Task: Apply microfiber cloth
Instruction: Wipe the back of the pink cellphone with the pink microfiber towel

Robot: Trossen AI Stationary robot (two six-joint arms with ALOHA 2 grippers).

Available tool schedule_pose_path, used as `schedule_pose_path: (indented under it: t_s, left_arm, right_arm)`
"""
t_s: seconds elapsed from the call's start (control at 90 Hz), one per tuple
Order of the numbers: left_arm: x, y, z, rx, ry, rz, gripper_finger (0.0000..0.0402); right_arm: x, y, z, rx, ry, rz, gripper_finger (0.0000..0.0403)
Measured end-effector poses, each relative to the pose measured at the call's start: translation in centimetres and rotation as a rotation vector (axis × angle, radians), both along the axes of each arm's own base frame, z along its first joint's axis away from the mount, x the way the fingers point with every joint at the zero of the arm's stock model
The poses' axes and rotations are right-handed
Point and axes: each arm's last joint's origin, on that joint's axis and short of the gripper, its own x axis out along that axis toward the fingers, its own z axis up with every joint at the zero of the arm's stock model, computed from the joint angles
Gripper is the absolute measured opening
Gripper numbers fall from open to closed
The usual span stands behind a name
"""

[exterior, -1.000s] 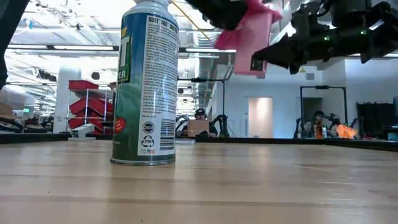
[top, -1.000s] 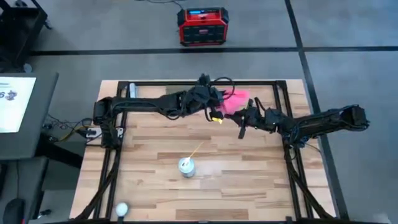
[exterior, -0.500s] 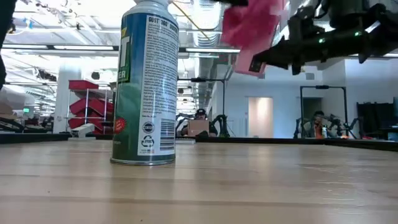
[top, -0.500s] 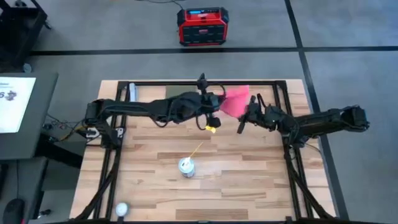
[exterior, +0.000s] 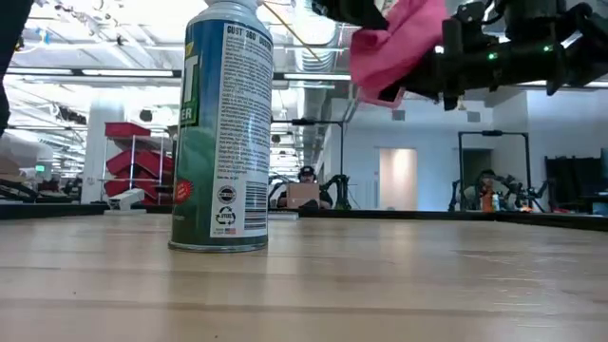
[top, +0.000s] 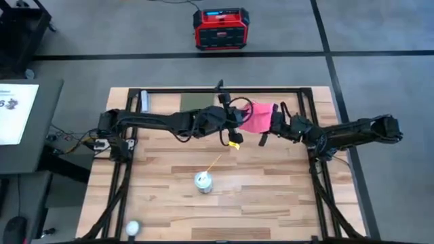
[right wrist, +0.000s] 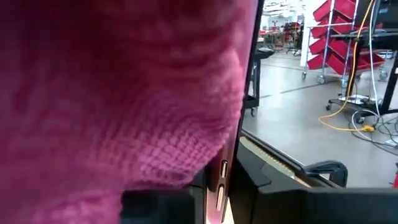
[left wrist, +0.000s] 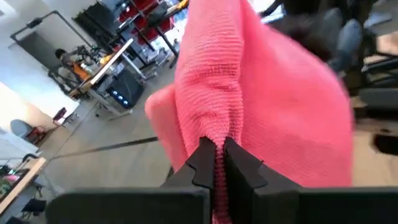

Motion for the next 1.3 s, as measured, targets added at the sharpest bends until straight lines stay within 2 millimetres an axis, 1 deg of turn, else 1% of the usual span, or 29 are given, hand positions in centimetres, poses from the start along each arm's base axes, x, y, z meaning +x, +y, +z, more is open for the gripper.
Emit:
schedule_pose_path:
  t_s: [0.122,0.222,0.3,0.389,0.467,0.6,0.711,0.8,0.867,0.933,1.111,1.189,1.244,1.3]
  left_arm:
    - [0.0,0.9,-0.1,-0.004,0.004,0.016,0.0]
    - [0.0,1.5,0.2,0.005,-0.019,0.023,0.0]
    - [-0.1,1.4,0.7,-0.001,-0.045,-0.011,0.0]
    - [-0.1,0.6,0.9,-0.016,-0.058,-0.055,0.0]
    - [0.0,0.0,0.2,-0.039,-0.035,-0.074,0.0]
    - [0.1,-0.8,-1.9,-0.086,-0.045,-0.114,0.0]
    - [-0.1,-0.8,-3.8,-0.108,-0.05,-0.111,0.0]
    - [-0.2,-0.4,-4.4,-0.099,-0.048,-0.085,0.0]
    - [-0.2,0.1,-4.3,-0.073,-0.05,-0.063,0.0]
    - [-0.4,0.6,-3.6,-0.046,-0.052,-0.059,0.0]
    - [-1.2,2.0,-0.1,0.035,-0.116,-0.038,0.0]
    - [-1.4,2.4,1.1,0.059,-0.132,-0.021,0.0]
    - [-1.4,2.5,1.4,0.062,-0.139,-0.019,0.0]
    - [-1.4,2.5,1.4,0.054,-0.132,-0.034,0.0]
  right_arm:
    - [0.0,0.3,0.1,0.002,-0.007,0.003,0.0016]
    - [0.0,0.3,0.2,0.002,-0.02,-0.003,0.0016]
    - [0.0,0.3,0.2,-0.001,-0.022,-0.003,0.0015]
    - [0.0,0.2,0.2,-0.009,-0.02,0.015,0.0015]
    - [0.0,0.2,0.2,-0.012,-0.016,0.023,0.0015]
    - [0.0,0.3,0.2,-0.011,-0.016,0.023,0.0015]
    - [0.1,0.4,0.2,-0.011,-0.017,0.027,0.0015]
    - [0.1,0.5,0.2,-0.01,-0.019,0.033,0.0015]
    - [0.1,0.6,0.2,-0.006,-0.021,0.031,0.0015]
    - [0.1,0.7,0.3,-0.003,-0.026,0.024,0.0015]
    - [0.1,0.8,0.3,0.014,-0.033,0.023,0.0015]
    - [0.1,0.9,0.2,0.011,-0.029,0.042,0.0015]
    - [0.1,1.0,0.2,0.005,-0.025,0.061,0.0015]
    - [0.2,1.1,0.2,0.003,-0.022,0.07,0.0015]
